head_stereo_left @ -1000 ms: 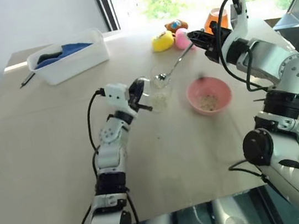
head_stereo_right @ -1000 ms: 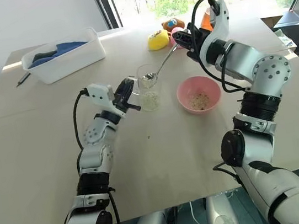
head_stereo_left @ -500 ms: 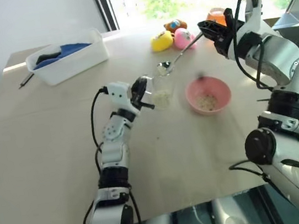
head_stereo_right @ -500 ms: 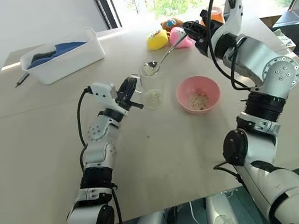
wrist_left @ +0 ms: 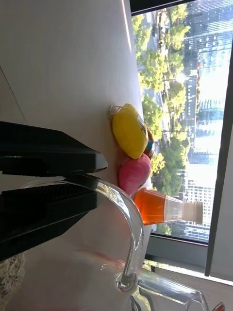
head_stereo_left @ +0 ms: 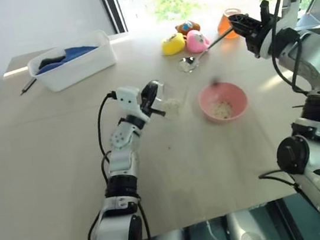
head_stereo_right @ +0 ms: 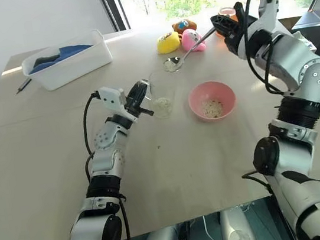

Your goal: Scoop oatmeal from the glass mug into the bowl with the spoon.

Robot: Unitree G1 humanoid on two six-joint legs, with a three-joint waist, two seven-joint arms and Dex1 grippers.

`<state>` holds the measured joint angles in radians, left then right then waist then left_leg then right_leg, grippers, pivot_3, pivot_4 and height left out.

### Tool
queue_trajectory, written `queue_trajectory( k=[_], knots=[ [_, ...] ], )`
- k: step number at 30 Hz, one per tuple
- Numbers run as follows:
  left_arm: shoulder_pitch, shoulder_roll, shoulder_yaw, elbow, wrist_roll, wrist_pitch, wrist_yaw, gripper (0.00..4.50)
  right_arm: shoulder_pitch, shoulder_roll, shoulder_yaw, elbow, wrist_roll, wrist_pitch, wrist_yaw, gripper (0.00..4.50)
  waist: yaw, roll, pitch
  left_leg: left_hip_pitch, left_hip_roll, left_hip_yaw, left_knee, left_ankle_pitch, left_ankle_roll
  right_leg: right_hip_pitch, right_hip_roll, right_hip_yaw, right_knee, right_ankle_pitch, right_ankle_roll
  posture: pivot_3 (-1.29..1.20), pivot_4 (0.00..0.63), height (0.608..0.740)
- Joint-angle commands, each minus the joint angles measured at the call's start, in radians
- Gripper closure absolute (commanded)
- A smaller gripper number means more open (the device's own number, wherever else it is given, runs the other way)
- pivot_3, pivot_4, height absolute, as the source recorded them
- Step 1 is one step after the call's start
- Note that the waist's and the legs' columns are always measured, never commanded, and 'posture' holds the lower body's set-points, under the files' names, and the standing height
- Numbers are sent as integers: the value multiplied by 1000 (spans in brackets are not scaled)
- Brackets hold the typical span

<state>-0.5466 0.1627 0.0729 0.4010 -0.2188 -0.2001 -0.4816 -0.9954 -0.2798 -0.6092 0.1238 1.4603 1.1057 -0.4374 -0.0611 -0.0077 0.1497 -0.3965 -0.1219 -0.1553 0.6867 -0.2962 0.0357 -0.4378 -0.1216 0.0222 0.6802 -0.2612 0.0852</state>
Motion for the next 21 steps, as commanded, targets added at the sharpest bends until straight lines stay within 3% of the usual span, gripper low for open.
queue_trajectory(
  k=[1, 13, 18, 21],
  knots=[
    [-22, 0, 11, -1, -11, -36, -9, 4189, 5, -35, -4, -34, 85, -32, -11, 4500, -1, 0, 0, 0, 0, 0, 0, 0, 0, 0, 0, 0, 0, 0, 0, 0, 150, 740],
    [-47, 10, 30, 64, -14, -71, -18, 4189, 171, -230, 22, -64, 253, -59, -75, 4500, 5, 1, -1, -1, 0, 1, 0, 0, 0, 0, 0, 2, 0, 0, 1, 0, 150, 740],
    [-35, 15, 32, 64, -15, -76, -20, 4189, 225, -297, 80, -79, 216, -37, -27, 4500, 5, 1, -1, 0, 0, 3, 1, 0, 1, 0, 0, 4, 0, 1, 2, 0, 150, 740],
    [-29, 16, 33, 61, -15, -76, -19, 4189, 251, -337, 143, -106, 108, -36, 38, 4500, 8, 1, -1, 0, 0, 4, 1, 0, 1, 0, 0, 4, 0, 1, 3, 0, 150, 740]
  ],
)
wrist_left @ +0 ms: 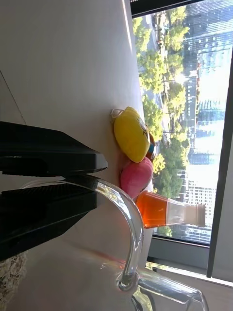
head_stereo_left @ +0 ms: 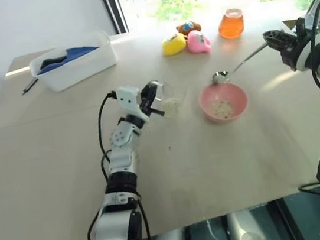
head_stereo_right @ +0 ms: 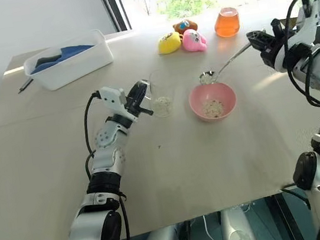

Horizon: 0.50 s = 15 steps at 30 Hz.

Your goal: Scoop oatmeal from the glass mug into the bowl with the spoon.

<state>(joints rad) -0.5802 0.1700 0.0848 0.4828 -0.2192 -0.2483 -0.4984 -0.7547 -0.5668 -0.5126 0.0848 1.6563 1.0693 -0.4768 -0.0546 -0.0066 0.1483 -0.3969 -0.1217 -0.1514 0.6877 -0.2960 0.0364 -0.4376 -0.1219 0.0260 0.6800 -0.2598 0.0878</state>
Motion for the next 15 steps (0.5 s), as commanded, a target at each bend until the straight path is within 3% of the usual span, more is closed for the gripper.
queue_trajectory(
  k=[1, 10, 15],
  knots=[
    [7, 8, 21, -22, -15, -28, -2, 4189, 11, -47, 61, -70, -109, -11, 88, 4500, 2, 0, 0, 0, 0, 0, 0, 0, 0, 0, 0, 0, 0, 0, 0, 0, 150, 740],
    [23, 13, 27, -44, -11, -23, 9, 4189, 14, -148, 302, -204, -463, -25, 353, 4500, 12, 0, 0, 0, 0, 3, 0, 0, 0, -1, 0, 0, -1, 1, 1, 0, 150, 740],
    [43, 13, 27, -66, -5, -18, 13, 4189, -32, -270, 531, -370, -746, -109, 598, 4500, 12, 0, 0, 0, 0, 3, 0, 0, 0, -1, 1, 0, -1, 1, 1, 0, 150, 740]
  ],
)
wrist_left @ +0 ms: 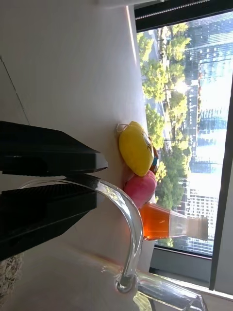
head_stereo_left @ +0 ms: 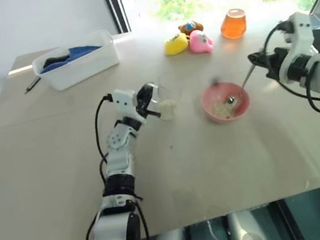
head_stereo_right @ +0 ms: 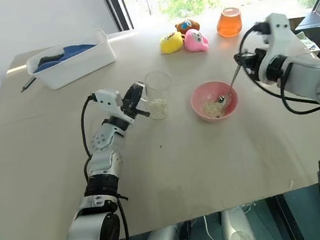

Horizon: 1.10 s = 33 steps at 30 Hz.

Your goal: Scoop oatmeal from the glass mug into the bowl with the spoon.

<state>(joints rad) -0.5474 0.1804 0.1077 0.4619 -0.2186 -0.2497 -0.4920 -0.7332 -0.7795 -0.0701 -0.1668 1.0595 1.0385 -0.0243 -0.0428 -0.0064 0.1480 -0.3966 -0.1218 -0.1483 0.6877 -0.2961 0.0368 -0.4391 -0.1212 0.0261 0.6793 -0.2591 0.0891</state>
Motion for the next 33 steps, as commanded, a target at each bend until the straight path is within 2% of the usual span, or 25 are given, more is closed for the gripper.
queue_trajectory(
  k=[1, 6, 9, 14, 19, 22, 26, 33],
  knots=[
    [12, 3, 5, -48, -5, -15, 7, 4189, -59, -65, 108, -133, -183, -95, 182, 4500, 1, 0, 0, 0, 0, 0, 0, 0, 0, 0, 0, 0, 0, 0, 0, 0, 150, 740],
    [13, 1, 1, -54, -2, -12, 14, 4189, -88, -76, 152, -166, -315, -135, 295, 4500, 6, -1, 0, 0, 0, 0, 1, 0, 0, 0, 0, 0, 0, 0, 0, 0, 150, 740],
    [14, 2, -1, -58, -1, -11, 16, 4189, -85, -14, 81, -141, -282, -87, 282, 4500, 7, -1, 0, 0, 0, 0, 1, 0, 0, 0, 0, 0, -1, 0, 0, 0, 150, 740],
    [18, 4, -3, -63, -1, -7, 15, 4189, -118, 136, -171, 32, -161, 5, 156, 4500, 8, -1, -1, 0, 0, 0, 1, 0, 0, 0, 0, 0, 0, 0, 0, 0, 150, 740],
    [25, 8, -3, -63, 0, -6, 13, 4189, -208, 270, -341, 96, -33, 57, 11, 4500, 1, -1, -1, 0, 0, 0, 1, 0, 0, 0, 0, 0, 0, 0, 0, 0, 150, 740],
    [29, 7, -6, -66, 3, -3, 16, 4189, -279, 366, -425, 122, 99, 77, -107, 4500, -3, -1, -1, 0, 0, 0, 0, 0, 0, -1, 0, 1, 1, 0, 0, 0, 150, 740],
    [33, 4, -10, -70, 11, -1, 22, 4189, -298, 439, -422, 111, 210, 104, -177, 4500, -1, -1, -1, 0, 0, 0, 1, 0, 0, -1, 0, 1, 1, 0, 0, 0, 150, 740],
    [45, -4, -1, -92, -12, 27, 15, 4189, -256, 522, -295, 78, 173, 79, -182, 4500, -3, 0, -1, 0, 0, 0, 1, 0, 0, -1, 0, 1, 1, 0, 0, 0, 150, 740]
  ],
)
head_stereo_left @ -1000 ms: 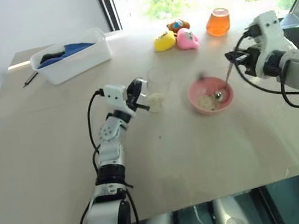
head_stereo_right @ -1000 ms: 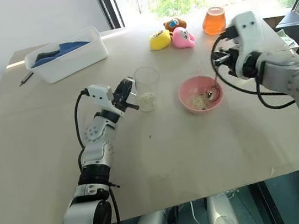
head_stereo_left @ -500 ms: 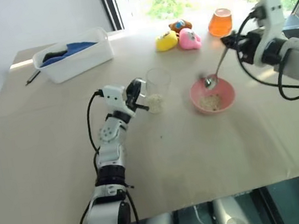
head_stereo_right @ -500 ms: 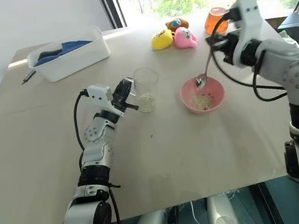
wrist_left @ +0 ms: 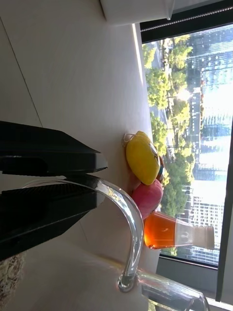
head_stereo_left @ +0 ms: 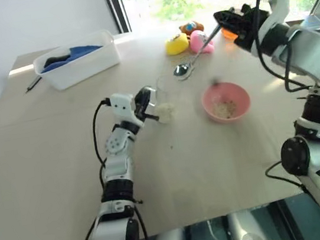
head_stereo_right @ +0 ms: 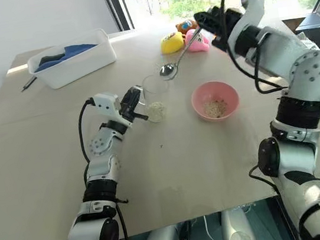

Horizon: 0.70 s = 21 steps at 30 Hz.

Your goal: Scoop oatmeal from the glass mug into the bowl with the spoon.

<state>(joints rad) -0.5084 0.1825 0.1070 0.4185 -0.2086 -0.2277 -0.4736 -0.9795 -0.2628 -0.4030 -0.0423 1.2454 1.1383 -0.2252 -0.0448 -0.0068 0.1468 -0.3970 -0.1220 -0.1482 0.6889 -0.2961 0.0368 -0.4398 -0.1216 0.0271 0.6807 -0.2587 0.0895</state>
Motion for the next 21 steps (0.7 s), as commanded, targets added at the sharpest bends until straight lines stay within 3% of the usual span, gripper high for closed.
queue_trajectory(
  k=[1, 9, 12, 17, 21],
  knots=[
    [8, -6, 1, -53, -25, 10, -6, 4189, -7, 5, 56, -45, -27, -24, 31, 4500, -1, 0, 0, 0, 0, 0, 0, 0, 0, 0, 0, 0, 0, 0, 0, 0, 150, 740],
    [49, -16, 2, -98, -29, 35, 1, 4189, 21, 25, 162, -54, -87, -26, 111, 4500, -5, 0, 0, 0, 0, 0, 0, 0, 0, 0, 0, 0, 0, 0, 0, 0, 150, 740],
    [71, -17, 1, -118, -22, 43, 9, 4212, 21, 33, 173, -51, -102, -42, 146, 3551, -6, 0, 0, 0, 0, 0, 0, 0, 0, 0, 0, 0, 0, 0, 0, 0, 150, 740],
    [99, -13, 1, -145, -23, 58, 13, 4212, -2, 49, 162, -37, -137, -93, 163, 1210, -10, 0, 0, 0, 0, 0, 0, 0, 0, 0, 0, 0, 0, 0, 0, 0, 150, 740],
    [111, -12, -3, -158, -21, 66, 12, 4212, -17, 31, 146, -7, -184, -143, 178, 1210, -15, 0, 0, 0, 0, 0, 0, 0, 0, 0, 0, 0, 0, 0, 0, 0, 150, 740]
  ],
)
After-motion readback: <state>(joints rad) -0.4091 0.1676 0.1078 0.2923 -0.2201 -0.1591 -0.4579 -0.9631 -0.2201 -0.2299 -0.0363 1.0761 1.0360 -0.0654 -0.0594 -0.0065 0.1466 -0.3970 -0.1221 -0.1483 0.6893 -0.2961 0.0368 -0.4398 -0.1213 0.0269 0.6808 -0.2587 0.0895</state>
